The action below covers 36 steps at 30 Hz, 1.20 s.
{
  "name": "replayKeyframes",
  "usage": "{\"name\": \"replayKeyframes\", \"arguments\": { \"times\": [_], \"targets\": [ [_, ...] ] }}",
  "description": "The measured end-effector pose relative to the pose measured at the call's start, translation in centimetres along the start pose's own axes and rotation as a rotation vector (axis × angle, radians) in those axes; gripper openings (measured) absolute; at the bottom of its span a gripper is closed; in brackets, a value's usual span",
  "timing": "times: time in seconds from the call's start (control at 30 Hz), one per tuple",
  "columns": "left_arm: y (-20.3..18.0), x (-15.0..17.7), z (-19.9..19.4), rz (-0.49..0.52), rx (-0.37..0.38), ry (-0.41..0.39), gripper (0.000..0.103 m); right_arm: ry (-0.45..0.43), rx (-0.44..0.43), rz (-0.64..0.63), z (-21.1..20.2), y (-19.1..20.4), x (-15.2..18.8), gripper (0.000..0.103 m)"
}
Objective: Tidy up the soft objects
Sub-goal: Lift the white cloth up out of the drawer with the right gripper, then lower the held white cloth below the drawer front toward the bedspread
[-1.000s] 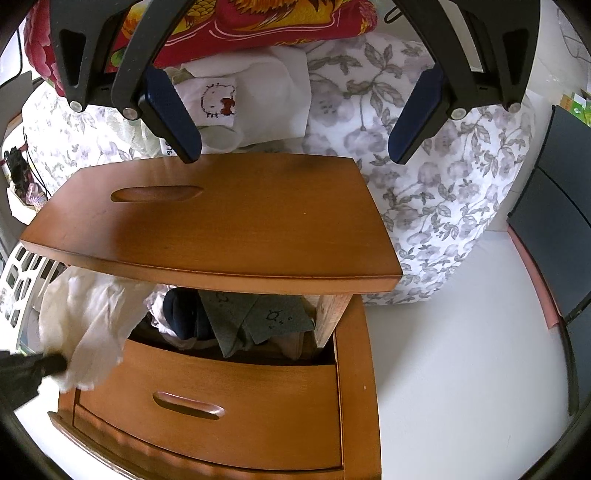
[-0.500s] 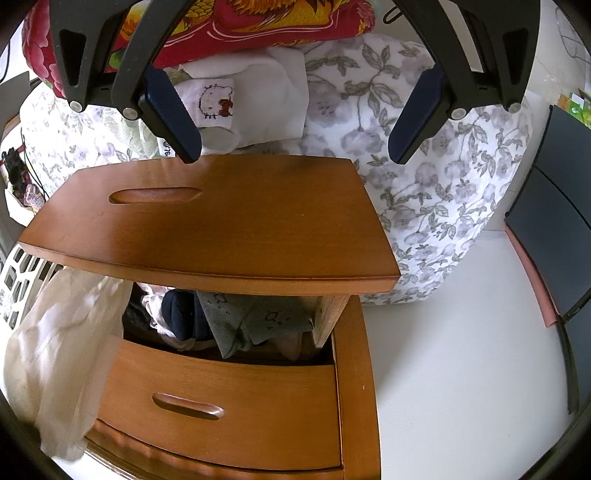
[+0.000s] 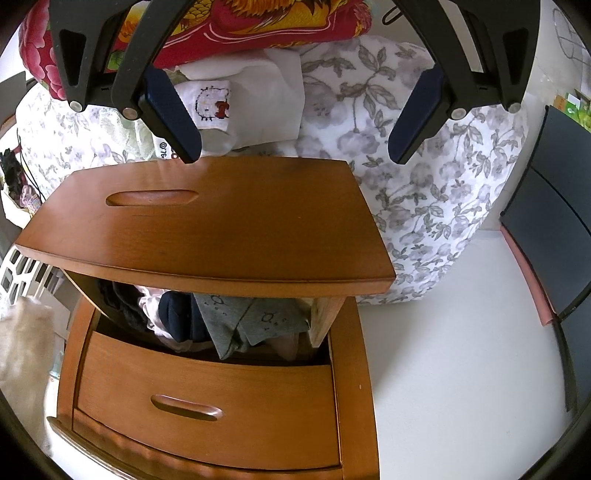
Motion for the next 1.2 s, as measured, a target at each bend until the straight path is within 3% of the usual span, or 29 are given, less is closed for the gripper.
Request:
{"name": "replayKeyframes", "arguments": {
  "times": [0.17, 0.5, 0.9, 1.2],
  "targets": [
    [-0.1, 0.0, 0.0, 0.003, -0.008, 0.001, 0.101, 0.003, -0.010, -0.035, -1.4, 0.7, 1.1, 0.008],
    [0.1, 0.1, 0.0, 0.000, -0.012, 0.004, 0.101, 0.133, -0.075, -0.062, 1.2, 2.1, 4.7, 0.008],
    [0.3, 0.1, 0.3, -0.017, 0.016, 0.016, 0.101, 0.434, -0.169, -0.040, 11.9, 4.6, 12.8, 0.009],
    [0.3, 0.1, 0.3, -0.019, 0.018, 0.017, 0.101, 0.573, -0.166, -0.051, 18.5, 6.5, 17.2, 0.009]
  ]
}}
Point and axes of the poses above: each gripper's, at about its wrist camera, not at the fingertips, and z roughly the way its jaws point, y to its left, x to its underside, the point moved 6 cm from there along z, roughly the way its jaws point, and after that the axes turned 14 degrees about y, right-handed, at the moved point
